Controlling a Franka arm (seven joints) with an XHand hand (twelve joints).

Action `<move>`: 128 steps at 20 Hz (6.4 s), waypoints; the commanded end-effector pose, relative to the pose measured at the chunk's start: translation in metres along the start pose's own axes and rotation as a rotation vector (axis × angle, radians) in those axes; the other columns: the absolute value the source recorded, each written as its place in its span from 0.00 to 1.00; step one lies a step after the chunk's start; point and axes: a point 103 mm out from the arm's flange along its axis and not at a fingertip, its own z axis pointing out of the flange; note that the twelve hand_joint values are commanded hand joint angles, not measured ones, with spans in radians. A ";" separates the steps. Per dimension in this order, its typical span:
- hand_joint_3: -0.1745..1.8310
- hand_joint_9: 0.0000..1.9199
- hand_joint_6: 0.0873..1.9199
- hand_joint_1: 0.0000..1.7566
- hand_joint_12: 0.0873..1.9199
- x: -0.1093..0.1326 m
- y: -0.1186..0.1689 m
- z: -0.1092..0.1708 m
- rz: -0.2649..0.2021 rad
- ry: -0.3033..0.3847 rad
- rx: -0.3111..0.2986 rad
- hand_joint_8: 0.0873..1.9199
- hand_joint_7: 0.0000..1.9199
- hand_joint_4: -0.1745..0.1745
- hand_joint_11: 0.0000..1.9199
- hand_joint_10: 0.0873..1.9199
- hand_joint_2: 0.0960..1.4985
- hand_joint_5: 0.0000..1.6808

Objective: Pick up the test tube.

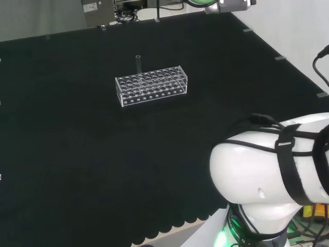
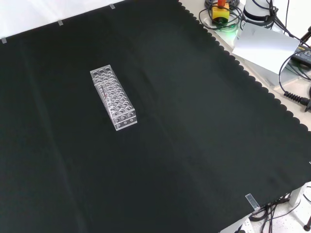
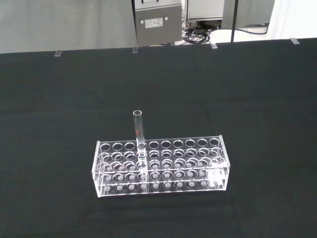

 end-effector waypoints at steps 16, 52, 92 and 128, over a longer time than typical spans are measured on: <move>0.23 0.08 0.00 0.28 0.83 0.030 0.128 0.042 -0.076 0.066 0.061 0.41 0.09 0.30 0.03 0.46 0.57 0.15; 0.26 0.42 0.01 0.42 0.74 0.050 0.252 0.236 -0.049 0.042 0.354 0.39 0.40 0.13 0.21 0.34 0.56 0.32; 0.43 0.56 0.31 0.61 0.70 0.073 0.282 0.305 -0.050 -0.008 0.460 0.30 0.63 0.09 0.28 0.26 0.40 0.48; 0.40 0.70 0.23 0.82 0.47 0.085 0.292 0.282 0.092 0.323 0.262 0.27 0.73 0.00 0.60 0.19 0.38 0.79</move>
